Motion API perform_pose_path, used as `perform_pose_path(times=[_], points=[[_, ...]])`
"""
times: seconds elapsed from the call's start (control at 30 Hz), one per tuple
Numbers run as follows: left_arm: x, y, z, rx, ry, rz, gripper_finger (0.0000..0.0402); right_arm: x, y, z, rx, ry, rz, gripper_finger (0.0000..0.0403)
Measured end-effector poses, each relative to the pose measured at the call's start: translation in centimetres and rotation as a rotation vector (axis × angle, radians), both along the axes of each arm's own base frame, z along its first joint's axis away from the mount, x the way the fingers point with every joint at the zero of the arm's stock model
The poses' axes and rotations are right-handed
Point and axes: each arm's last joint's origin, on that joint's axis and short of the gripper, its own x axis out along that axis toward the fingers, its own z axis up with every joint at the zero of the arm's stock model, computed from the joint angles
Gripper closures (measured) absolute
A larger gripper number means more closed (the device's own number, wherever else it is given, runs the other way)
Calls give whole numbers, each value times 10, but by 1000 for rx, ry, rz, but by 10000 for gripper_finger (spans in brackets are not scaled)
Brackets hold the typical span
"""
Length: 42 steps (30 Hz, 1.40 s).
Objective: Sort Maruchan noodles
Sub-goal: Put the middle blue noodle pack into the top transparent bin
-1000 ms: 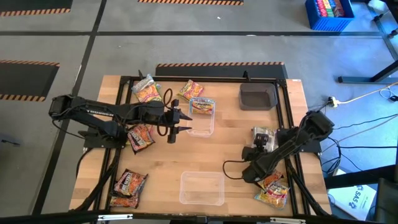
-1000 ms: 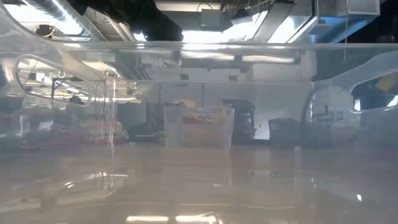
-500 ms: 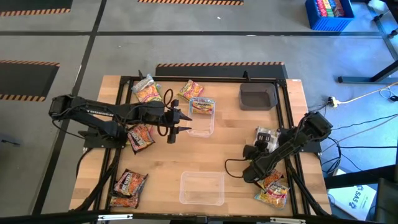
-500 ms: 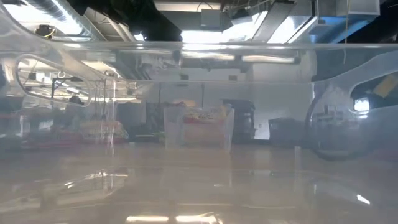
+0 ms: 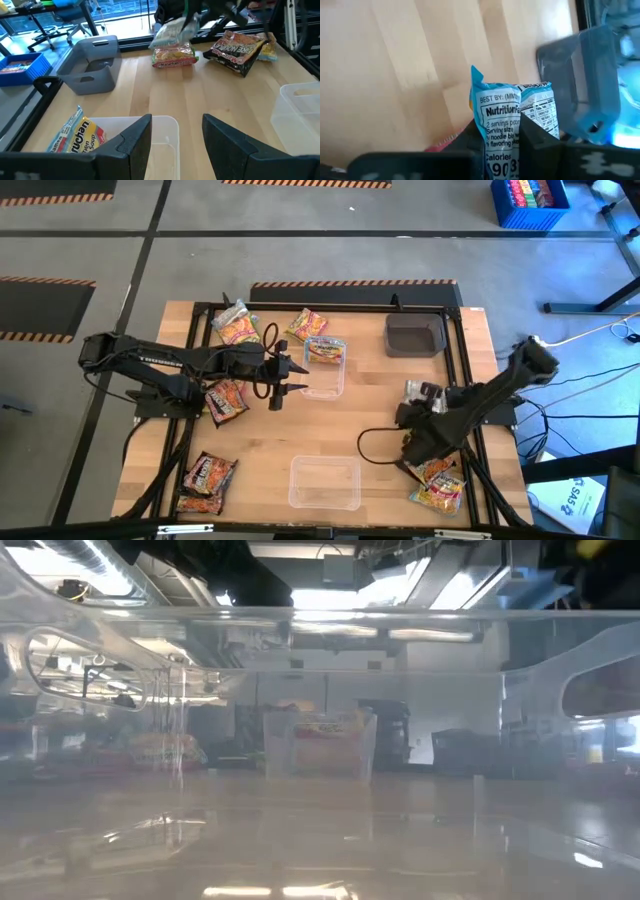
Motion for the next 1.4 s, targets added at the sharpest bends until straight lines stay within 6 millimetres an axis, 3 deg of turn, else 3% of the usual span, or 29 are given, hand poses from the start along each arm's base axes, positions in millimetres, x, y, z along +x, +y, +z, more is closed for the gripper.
perform_pose_path(times=[0.17, 0.3, 0.47, 0.6, 0.87, 1.1, 1.23, 1.4], points=[[0, 0, 0, -18, -1, 7, 233, -23, -19, 39, 96, -230, 6, 362], [0, 0, 0, -18, -1, 7, 233, -42, -35, 58, 184, -415, 48, 365], [0, 0, 0, -18, -1, 7, 233, -61, -50, 61, 233, -587, 114, 362], [0, 0, 0, -18, -3, 7, 233, -65, -54, 49, 240, -691, 189, 361], [1, 2, 2, -25, -26, 76, 230, -51, -61, 20, 283, -825, 322, 360], [7, 4, -3, -79, -34, 101, 182, -28, -76, 3, 358, -989, 528, 359], [23, 4, -7, -106, -57, 64, 142, -18, -86, 1, 371, -1103, 652, 359], [49, 4, -5, -85, -56, 51, 100, -7, -96, -1, 416, -1123, 705, 359]])
